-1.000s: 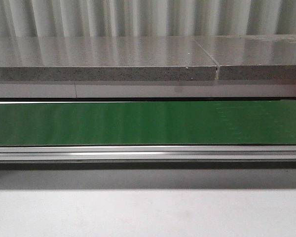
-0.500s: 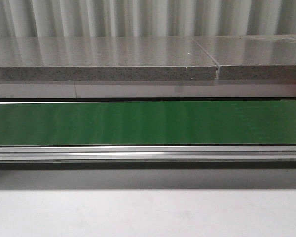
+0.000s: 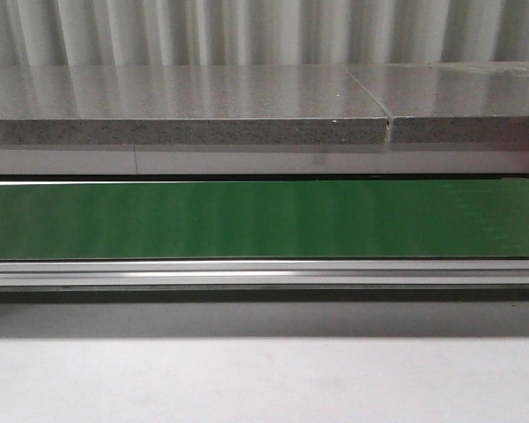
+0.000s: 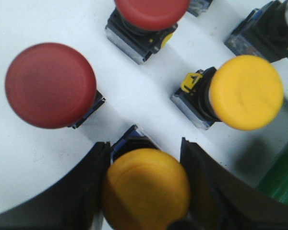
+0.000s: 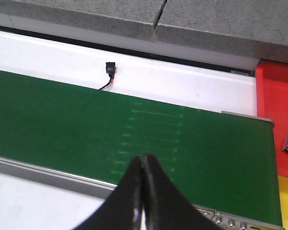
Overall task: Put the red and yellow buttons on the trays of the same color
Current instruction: 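Grasp the yellow button with the left gripper and carry it over the belt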
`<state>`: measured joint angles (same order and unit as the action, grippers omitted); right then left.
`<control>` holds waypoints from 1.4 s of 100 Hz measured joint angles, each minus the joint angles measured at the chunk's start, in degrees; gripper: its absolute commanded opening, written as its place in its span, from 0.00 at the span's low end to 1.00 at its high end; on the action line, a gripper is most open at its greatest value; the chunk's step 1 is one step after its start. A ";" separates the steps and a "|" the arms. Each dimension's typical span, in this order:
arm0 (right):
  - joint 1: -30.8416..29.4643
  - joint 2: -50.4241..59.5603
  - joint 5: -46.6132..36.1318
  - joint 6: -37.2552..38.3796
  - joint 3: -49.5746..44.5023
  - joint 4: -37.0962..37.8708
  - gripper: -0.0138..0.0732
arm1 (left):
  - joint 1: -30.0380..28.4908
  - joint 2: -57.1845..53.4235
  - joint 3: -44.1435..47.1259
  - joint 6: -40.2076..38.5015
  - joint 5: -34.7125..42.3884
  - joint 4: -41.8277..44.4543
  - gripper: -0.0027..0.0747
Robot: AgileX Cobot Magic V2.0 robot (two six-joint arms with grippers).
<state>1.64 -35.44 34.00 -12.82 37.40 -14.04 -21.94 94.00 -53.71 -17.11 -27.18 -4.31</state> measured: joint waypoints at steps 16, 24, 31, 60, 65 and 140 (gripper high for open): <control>0.00 0.00 0.00 0.00 0.00 0.00 0.08 | 0.00 -5.09 0.00 1.14 -1.24 0.00 0.01; 0.00 0.00 0.00 0.00 0.00 0.00 0.08 | 0.11 -8.53 0.00 2.38 -2.14 0.00 0.01; 0.00 0.00 0.00 0.00 0.00 0.00 0.08 | 1.11 -11.11 -0.47 4.26 -4.06 0.00 0.01; 0.00 0.00 0.00 0.00 0.00 0.00 0.08 | 10.62 -13.69 -7.10 9.84 -11.98 0.00 0.01; 0.00 0.00 0.02 0.00 0.00 0.00 0.08 | 12.29 -13.69 -7.43 10.21 -12.08 0.00 0.01; 0.00 0.00 0.02 0.00 0.00 0.00 0.08 | 16.02 -6.40 -7.80 12.10 -12.42 -1.72 0.36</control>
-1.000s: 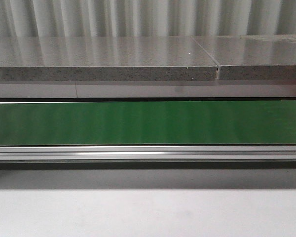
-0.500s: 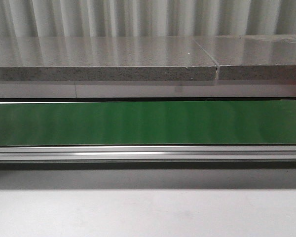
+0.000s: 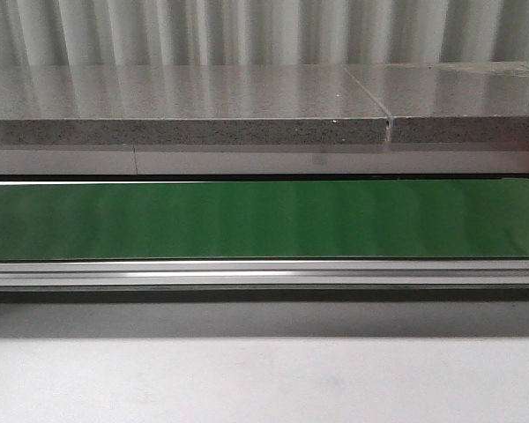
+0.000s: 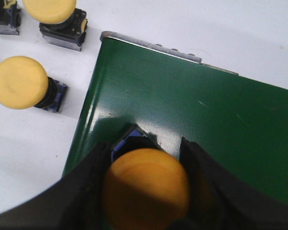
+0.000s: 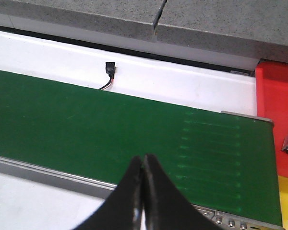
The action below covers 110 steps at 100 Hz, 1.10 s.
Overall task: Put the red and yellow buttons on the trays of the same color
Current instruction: 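Grasp the yellow button with the left gripper and carry it over the belt, then lower the yellow button onto the belt's near end and open the left gripper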
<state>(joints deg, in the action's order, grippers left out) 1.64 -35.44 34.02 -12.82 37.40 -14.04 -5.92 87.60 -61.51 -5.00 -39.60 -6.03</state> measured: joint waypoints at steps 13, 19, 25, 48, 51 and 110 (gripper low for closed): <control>0.00 0.00 0.00 0.00 0.00 0.00 0.08 | 0.00 0.00 0.00 0.85 -0.51 -0.41 0.71; 0.00 0.00 0.00 0.00 0.00 0.00 0.08 | 0.00 0.00 0.00 0.94 -0.75 -0.50 0.82; 0.00 0.00 0.00 0.00 0.00 0.00 0.08 | 0.00 0.00 0.00 1.08 -0.77 -0.78 0.85; 0.00 0.00 0.00 0.00 0.00 0.00 0.08 | 0.00 -0.12 -1.45 4.25 -1.81 -4.75 0.84; 0.00 0.00 0.00 0.00 0.00 0.00 0.08 | 0.00 -0.36 -1.86 5.00 -1.81 -5.82 0.84; 0.00 0.00 0.00 0.00 0.00 0.00 0.08 | -8.98 -6.99 -4.09 8.92 -3.26 -7.87 0.84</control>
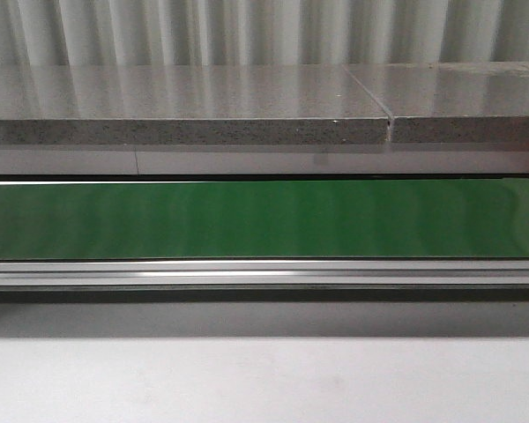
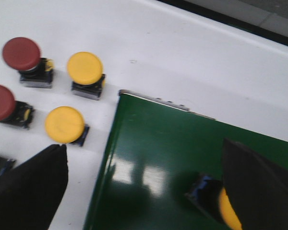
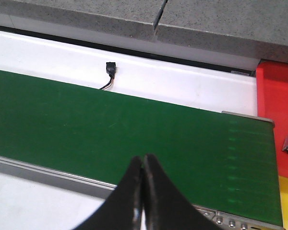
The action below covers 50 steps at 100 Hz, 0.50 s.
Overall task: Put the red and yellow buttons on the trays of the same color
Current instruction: 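Lower the yellow button onto the belt's near end and open the left gripper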
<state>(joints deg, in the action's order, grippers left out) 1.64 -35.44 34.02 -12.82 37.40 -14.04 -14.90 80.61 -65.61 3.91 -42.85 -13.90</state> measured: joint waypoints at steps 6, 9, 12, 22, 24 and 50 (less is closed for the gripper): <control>0.00 0.00 0.00 0.00 0.00 0.00 0.08 | -2.63 0.00 0.50 0.00 -0.14 0.20 0.84; 0.00 0.00 0.00 0.00 0.00 0.00 0.08 | -3.80 0.00 0.63 0.00 -0.14 0.46 0.84; 0.00 0.00 0.00 0.00 0.00 0.00 0.08 | -4.97 0.00 0.97 0.00 -0.14 0.87 0.84; 0.00 0.00 0.00 0.00 0.00 0.00 0.08 | -9.12 0.00 1.88 0.00 0.40 2.29 0.84; 0.00 0.00 0.00 0.00 0.00 0.00 0.08 | -9.90 0.13 2.03 0.00 0.57 2.41 0.84; 0.00 0.00 0.00 0.00 0.00 0.00 0.08 | -15.91 5.55 2.11 -0.11 2.34 3.02 0.84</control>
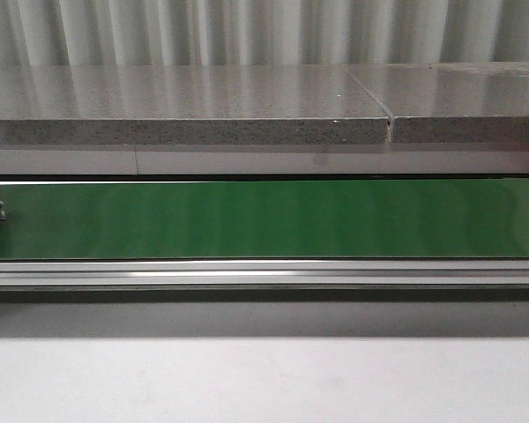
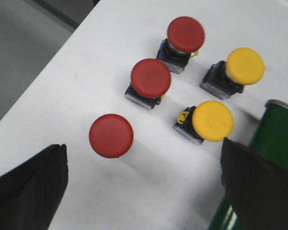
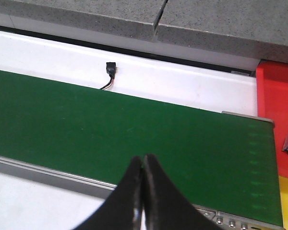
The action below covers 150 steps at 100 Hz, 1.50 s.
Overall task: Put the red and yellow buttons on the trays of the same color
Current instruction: 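Lower the yellow button onto the belt's near end and open the left gripper, then move the left gripper down onto a red push button and grasp it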
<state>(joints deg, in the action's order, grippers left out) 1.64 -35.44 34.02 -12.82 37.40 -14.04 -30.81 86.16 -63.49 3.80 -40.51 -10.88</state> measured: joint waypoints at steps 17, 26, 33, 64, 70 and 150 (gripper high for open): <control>0.00 0.00 0.00 0.00 0.00 0.00 0.08 | -1.75 5.79 -0.11 -0.52 1.45 0.24 0.84; 0.00 0.00 0.00 0.00 0.00 0.00 0.08 | -2.11 8.58 -0.11 -0.63 1.45 0.36 0.84; 0.00 0.00 0.00 0.00 0.00 0.00 0.08 | -2.11 10.39 -0.11 -0.63 1.45 0.39 0.84; 0.00 0.00 0.00 0.00 0.00 0.00 0.08 | -2.11 15.76 -0.22 -0.74 3.45 0.60 0.84; 0.00 0.00 0.00 0.00 0.00 0.00 0.08 | -2.11 16.39 -0.48 -0.74 4.04 0.60 0.84; 0.00 0.00 0.00 0.00 0.00 0.00 0.08 | -2.11 19.33 -2.33 -0.74 6.41 1.18 0.09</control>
<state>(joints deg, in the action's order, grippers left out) 1.64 -35.44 34.02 -12.82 37.40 -14.04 -32.93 105.49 -65.83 3.06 -34.10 -9.70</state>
